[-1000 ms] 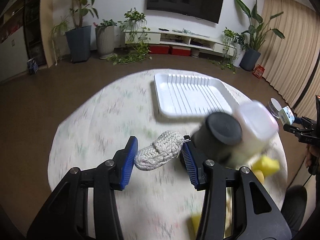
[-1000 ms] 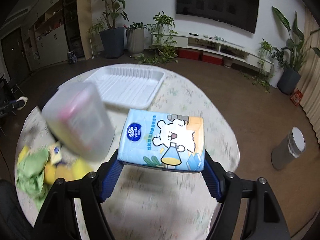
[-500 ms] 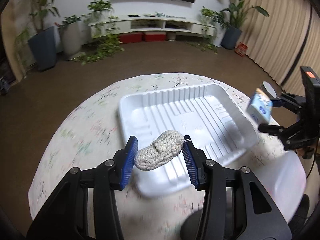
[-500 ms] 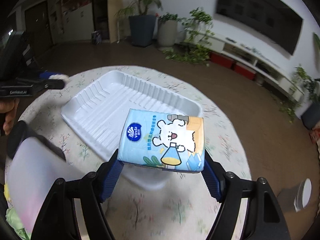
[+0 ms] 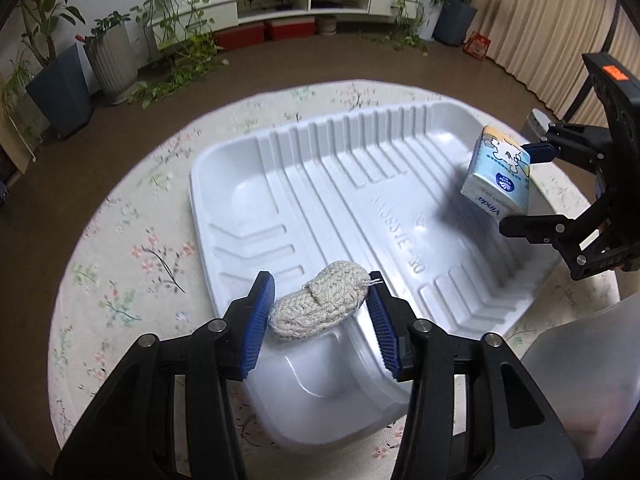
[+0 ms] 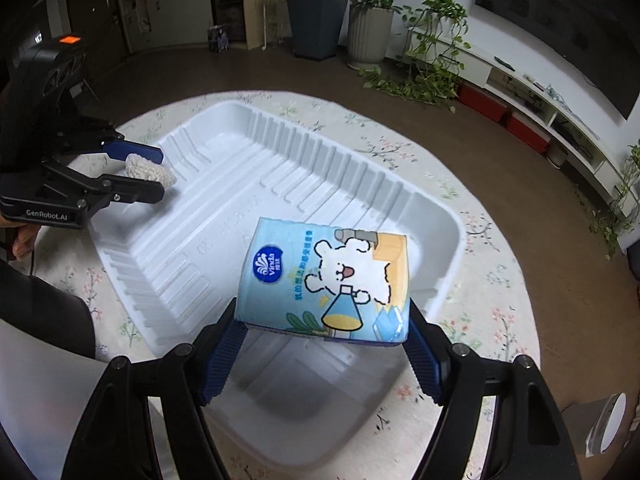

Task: Organize soft objects
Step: 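Carry both items to the white tray and release them inside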

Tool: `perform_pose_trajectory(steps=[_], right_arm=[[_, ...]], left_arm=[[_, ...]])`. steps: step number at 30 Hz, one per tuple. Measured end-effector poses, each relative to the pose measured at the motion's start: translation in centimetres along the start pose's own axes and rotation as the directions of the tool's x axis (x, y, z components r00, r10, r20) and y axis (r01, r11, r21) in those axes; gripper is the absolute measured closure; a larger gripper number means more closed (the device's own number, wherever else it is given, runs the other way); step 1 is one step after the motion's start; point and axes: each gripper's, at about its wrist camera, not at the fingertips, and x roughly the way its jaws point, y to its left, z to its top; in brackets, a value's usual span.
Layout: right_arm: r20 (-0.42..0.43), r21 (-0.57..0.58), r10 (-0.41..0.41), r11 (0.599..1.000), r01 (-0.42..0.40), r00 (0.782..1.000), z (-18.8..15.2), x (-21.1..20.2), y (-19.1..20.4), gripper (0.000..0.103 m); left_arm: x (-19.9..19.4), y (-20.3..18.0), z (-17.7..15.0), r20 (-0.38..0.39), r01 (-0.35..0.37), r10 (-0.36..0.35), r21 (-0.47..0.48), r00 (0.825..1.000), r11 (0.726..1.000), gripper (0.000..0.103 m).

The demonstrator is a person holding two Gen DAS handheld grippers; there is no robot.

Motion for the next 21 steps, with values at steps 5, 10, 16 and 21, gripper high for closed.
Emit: perform_pose_trajectory(steps=[5,10,16,21], right_arm=[[-0.018,-0.011,-0.007,1.000,0.007,1.000,0.1,1.1,0.7,0.026],[-0.024,0.012,0.000,1.000,0.000,1.000,-0.2,1.3,0.1,0.025],[0.029,0.019,0.017,1.000,-0.017,0.999,-0.2,-0.1,0.0,0.017],[0.093,0.046,0.024,0.999,-0.028,0.995,-0.5,-2.0,-1.3,0.015]], left_arm=[[0.7,-0.3,-0.6,-0.031,-0.004,0.004,0.005,1.000,1.000,0.055],[0.2,0.0,-0.9,-0.013,0.019,-0.019,-0.011,1.000,1.000,0.048],[-0.6,0.0,-0.9,0.014,0.018,-0.018,-0.016,1.000,1.000,0.027],[-2.4,1.6,-0.8,0.078,0.086,-0.079,-0.088,0.994,0.992,0.018]])
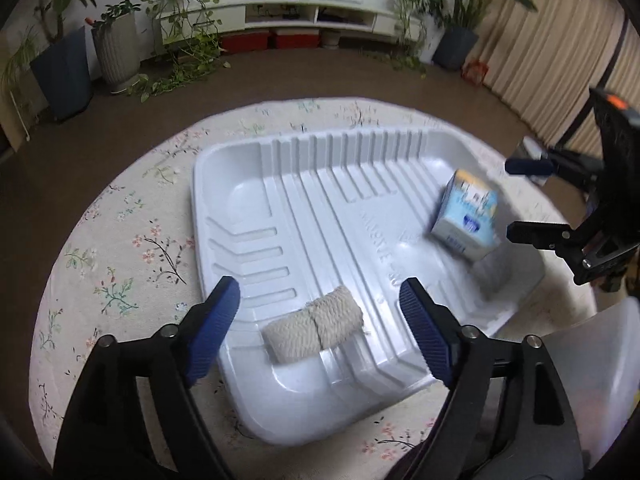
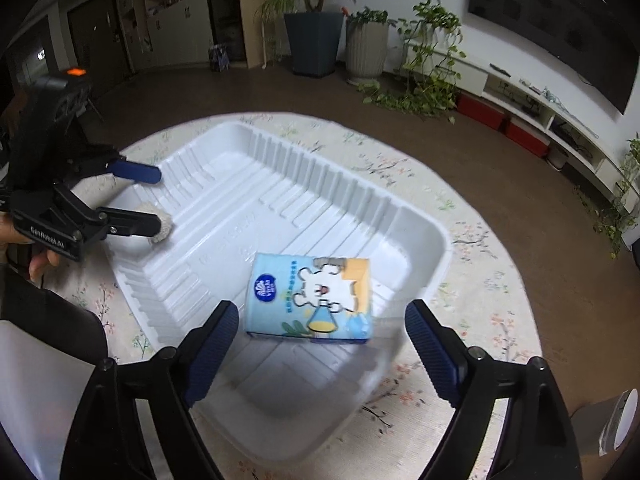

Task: Organize soft objects
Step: 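Carry both items to the white tray and release them inside, then return both tools to the table beside the remaining objects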

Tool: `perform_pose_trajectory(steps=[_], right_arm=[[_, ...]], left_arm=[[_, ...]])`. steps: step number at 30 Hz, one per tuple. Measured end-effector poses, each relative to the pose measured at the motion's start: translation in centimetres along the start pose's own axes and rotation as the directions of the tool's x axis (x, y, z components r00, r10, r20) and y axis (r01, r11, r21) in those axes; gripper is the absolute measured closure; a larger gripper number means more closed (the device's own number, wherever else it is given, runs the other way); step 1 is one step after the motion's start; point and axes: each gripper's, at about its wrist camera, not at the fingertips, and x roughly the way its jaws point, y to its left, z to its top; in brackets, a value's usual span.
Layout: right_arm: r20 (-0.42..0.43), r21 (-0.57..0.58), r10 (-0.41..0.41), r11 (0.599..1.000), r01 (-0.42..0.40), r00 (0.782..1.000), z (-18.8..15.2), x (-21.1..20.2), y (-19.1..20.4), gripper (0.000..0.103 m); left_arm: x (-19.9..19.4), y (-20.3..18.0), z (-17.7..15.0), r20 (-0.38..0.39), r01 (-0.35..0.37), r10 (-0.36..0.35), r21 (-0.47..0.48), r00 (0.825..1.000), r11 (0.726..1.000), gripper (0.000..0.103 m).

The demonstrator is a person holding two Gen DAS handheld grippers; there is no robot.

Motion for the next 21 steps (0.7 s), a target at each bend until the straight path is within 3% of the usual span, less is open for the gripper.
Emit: perform_pose_trajectory(steps=[7,11,15,21], right_arm=[[0.079,0.068,0.018,0.997,-0.024,0.997,-1.9,-3.8,-2.0,0.015],[0.116,0.097,0.036,0.994,-0.047,0.993,-4.4,-7.1,-2.4,0.014],[0.160,0.095,0.068,0.992,-0.084,0.985,-8.7,-10.7,-0.4,0.008],[0.185,0.143,0.116,0.979,-0.144,0.976,-15.2,-13.9,3.3,0.007]], left_arm=[[-3.8,1.2,-0.6,0.087,0.023,-0.019,-0.045,0.996,0.999,0.015],[-8.1,1.7,-2.3,0.168,0.068,-0.051,-0.093,0.984,0.993,0.014],[-12.6,1.1,-6.0,0.234,0.088,-0.056,-0.130,0.971,0.988,0.012],[-16.4,-1.0,-14.1,0.247,0.095,-0.042,-0.205,0.968,0.974,0.012]])
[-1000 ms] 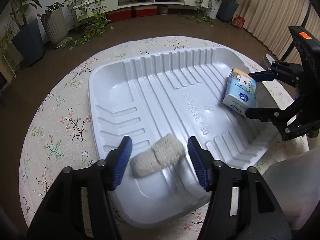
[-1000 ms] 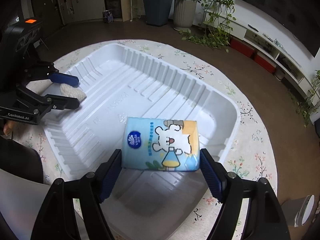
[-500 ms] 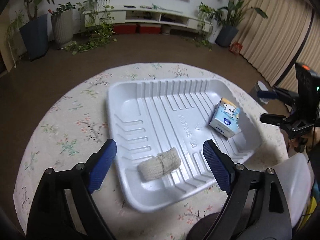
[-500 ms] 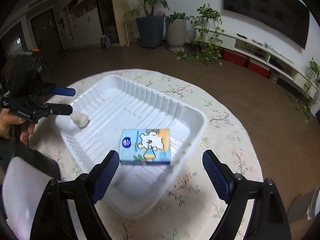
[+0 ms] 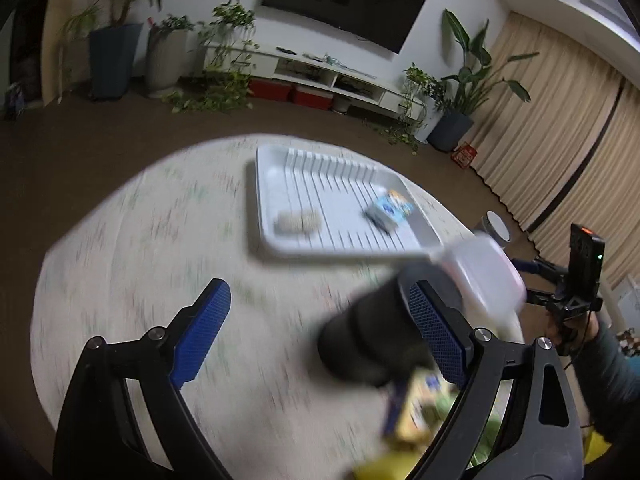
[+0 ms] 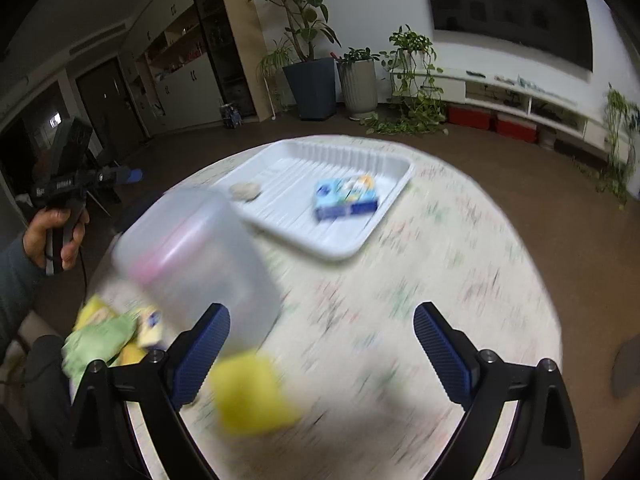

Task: Organize soft objects
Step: 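Return both tools to the table beside the remaining objects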

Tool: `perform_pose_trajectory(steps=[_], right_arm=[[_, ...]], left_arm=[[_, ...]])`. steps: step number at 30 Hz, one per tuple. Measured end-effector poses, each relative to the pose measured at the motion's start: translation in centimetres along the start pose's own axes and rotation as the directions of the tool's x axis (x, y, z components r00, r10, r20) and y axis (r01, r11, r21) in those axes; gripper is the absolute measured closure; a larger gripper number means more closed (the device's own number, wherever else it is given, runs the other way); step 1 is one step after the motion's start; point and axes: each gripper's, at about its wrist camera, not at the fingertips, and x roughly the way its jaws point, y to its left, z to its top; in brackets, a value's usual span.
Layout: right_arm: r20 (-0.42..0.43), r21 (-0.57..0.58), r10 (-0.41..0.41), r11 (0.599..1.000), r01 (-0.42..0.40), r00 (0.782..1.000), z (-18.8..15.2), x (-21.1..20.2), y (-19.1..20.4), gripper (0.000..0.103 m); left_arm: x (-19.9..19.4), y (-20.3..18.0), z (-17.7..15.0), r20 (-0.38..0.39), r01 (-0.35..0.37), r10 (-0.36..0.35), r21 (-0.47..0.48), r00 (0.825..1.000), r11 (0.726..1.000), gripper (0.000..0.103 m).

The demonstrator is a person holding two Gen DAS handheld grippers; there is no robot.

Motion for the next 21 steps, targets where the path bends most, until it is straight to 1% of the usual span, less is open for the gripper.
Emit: perform_pose_trajectory(steps=[3,4,5,7,9,11,14,17,19,21], right_arm=[[0.002,0.031,0.004,0.999,-0.005,1.000,-2.5,-1.4,1.2,0.002],[0.001,0.045,0.003,0.999,-0.003,1.000,-3.4,-1.9,1.7,0.000],[0.001,0.050,-0.001,0.999,0.001,1.000,-3.9,-2.4,2.0,0.000],[0.002,0.064,-0.014,0.998,0.014,1.000,-4.9,-3.4,2.9,0.000],[0.013,0.087,-0.040,0.995,0.039,0.999,-6.1,-4.6,4.0,0.000],[0.036,0.105,-0.043,0.994,0.039,0.998,-7.1,-5.7,5.0,0.000],[0.054,0.092,-0.073,0.993,0.068,0.996,-8.3,-6.6,6.9,0.000],[0.042,0.021,-0.143,0.990,0.143,0.989,-9.1,-6.3,8.8,0.000],[0.024,0.001,-0.159,0.987,0.159,0.987,-9.2,-6.0,9.6,0.000],[0.019,-0.002,-0.167,0.986,0.167,0.986,-9.2,-5.8,9.8,0.000]], left_arm=[[-2.6,-0.5,-4.3,0.018,0.003,-0.002,-0.076,1.000,0.997,0.011],[-3.6,-0.7,-6.2,0.027,0.016,-0.013,-0.122,1.000,0.992,0.004],[-4.1,-1.0,-7.3,0.029,0.025,-0.021,-0.152,0.999,0.988,0.000],[-5.1,-2.0,-9.9,0.033,0.013,-0.007,-0.185,0.999,0.983,0.000],[-5.9,-3.8,-12.8,0.037,-0.036,0.043,-0.172,0.998,0.984,0.000],[-6.1,-5.8,-14.9,0.041,-0.078,0.084,-0.144,0.996,0.987,0.000],[-5.9,-7.9,-16.9,0.033,-0.105,0.109,-0.095,0.994,0.990,0.000],[-5.3,-8.9,-17.5,0.025,-0.152,0.153,-0.055,0.988,0.987,0.000],[-4.9,-9.1,-17.5,0.019,-0.158,0.158,-0.039,0.987,0.987,0.000],[-4.9,-9.6,-17.6,0.019,-0.187,0.187,-0.009,0.982,0.982,0.000]])
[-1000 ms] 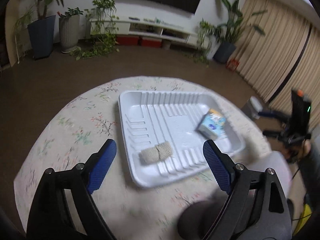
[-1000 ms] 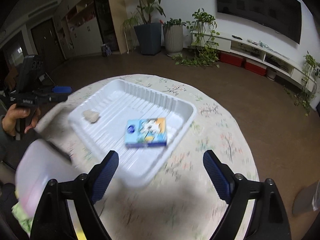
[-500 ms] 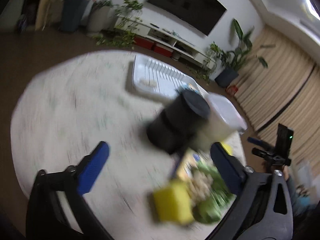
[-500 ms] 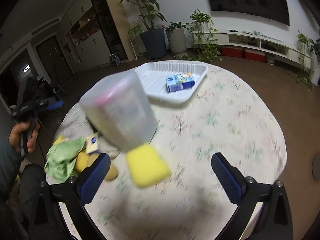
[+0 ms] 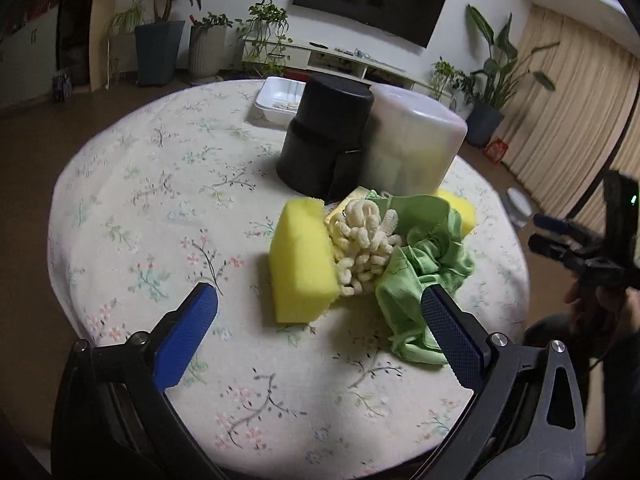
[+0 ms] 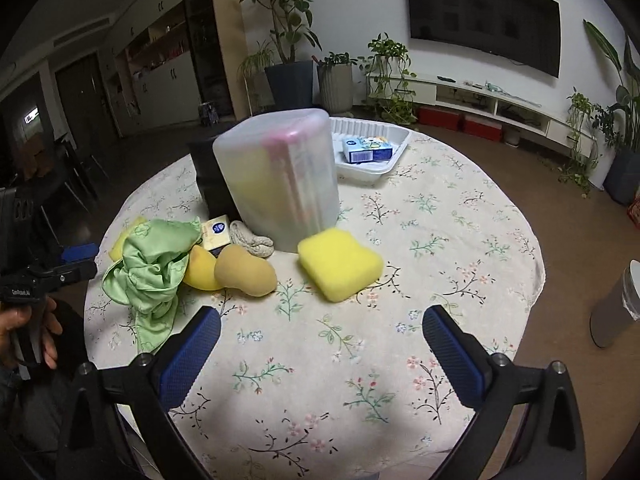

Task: Organize soft objects
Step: 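Return both tools to the table beside the remaining objects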

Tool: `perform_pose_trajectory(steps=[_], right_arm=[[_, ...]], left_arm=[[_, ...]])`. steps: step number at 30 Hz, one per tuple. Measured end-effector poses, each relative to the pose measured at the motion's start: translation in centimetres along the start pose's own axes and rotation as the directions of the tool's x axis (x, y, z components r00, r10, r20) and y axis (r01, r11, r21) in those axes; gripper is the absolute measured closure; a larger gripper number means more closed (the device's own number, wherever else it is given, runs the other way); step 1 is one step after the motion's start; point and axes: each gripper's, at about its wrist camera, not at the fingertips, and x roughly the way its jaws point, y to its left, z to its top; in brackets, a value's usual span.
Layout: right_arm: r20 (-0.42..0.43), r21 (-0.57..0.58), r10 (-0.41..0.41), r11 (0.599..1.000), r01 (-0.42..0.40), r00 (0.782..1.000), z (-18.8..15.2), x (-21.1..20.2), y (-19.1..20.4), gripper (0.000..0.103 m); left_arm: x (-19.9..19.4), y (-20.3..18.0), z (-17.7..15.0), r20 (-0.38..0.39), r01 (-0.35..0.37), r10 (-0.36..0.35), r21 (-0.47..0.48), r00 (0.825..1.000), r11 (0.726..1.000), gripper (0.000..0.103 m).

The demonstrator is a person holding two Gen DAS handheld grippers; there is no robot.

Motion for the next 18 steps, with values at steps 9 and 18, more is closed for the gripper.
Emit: perform_pose_trajectory(steps=[9,18], right_arm=[[0.002,-0.026,-0.075,0.997,0.075,0.997,0.4,2.2,0.1,0.000],[0.009,-0.067,-0.078,0.995,0.079,0.997,1.5,3.0,0.0,0.000]], left_arm=[[0.5,0.6,0.5,0.055,-0.114,0.112,0.034,0.992,0.993,0.000],[2.4,1.0,0.2,-0.097,-0.125,0.122,-0.020,0.988,0.992,0.000]])
